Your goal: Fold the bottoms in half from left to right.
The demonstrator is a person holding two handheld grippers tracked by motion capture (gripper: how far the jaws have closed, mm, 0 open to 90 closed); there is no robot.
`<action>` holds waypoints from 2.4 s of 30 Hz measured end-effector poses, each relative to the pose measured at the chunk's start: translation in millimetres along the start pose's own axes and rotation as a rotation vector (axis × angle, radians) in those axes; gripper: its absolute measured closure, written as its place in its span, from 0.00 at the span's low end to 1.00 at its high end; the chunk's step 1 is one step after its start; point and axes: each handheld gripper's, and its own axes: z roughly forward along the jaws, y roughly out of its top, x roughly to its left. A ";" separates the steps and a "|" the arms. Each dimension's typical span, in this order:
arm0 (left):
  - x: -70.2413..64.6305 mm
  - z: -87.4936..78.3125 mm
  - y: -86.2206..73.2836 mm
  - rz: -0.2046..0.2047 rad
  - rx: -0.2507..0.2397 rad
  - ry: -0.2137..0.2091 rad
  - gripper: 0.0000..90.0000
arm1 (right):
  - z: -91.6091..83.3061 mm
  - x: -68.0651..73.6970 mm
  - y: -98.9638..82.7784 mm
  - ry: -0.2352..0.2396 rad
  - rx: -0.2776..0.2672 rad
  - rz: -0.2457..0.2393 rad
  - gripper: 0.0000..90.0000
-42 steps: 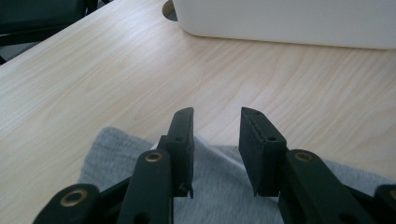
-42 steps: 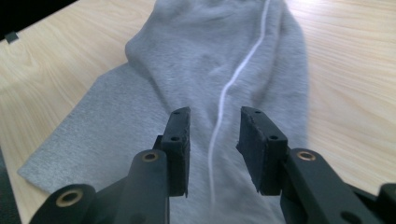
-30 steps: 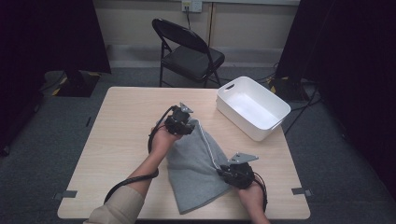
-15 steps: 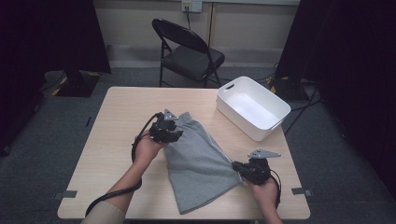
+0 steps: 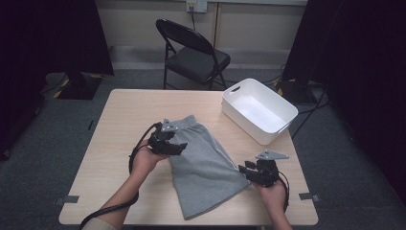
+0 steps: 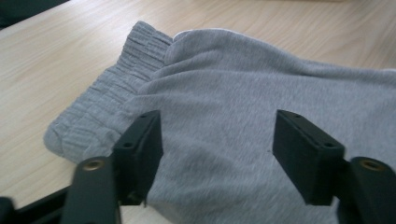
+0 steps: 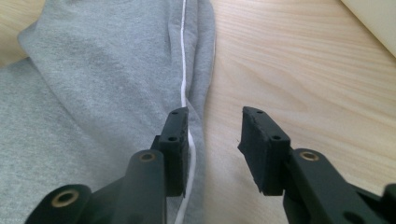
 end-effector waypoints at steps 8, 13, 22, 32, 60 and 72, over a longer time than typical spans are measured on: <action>-1.2 -9.2 -14.1 0.013 0.003 -0.005 0.33 | 12.4 8.0 19.6 0.023 0.008 -0.060 0.59; -2.6 -12.5 -23.5 0.007 0.008 -0.008 0.33 | 29.6 10.0 33.0 0.036 0.033 -0.101 0.59; 1.7 -17.6 -40.9 -0.015 0.014 -0.015 0.32 | 63.1 4.8 36.7 0.032 0.092 -0.091 0.63; 3.4 -14.1 -48.4 -0.027 0.012 -0.008 0.32 | 67.3 2.0 30.4 0.062 0.098 -0.026 0.86; 25.8 59.7 -21.5 -0.129 0.099 0.017 0.39 | 39.1 34.5 3.2 0.116 0.112 -0.004 0.82; 23.4 65.6 -9.9 -0.128 0.085 -0.001 0.40 | 23.6 52.6 -5.5 0.107 0.101 -0.009 0.65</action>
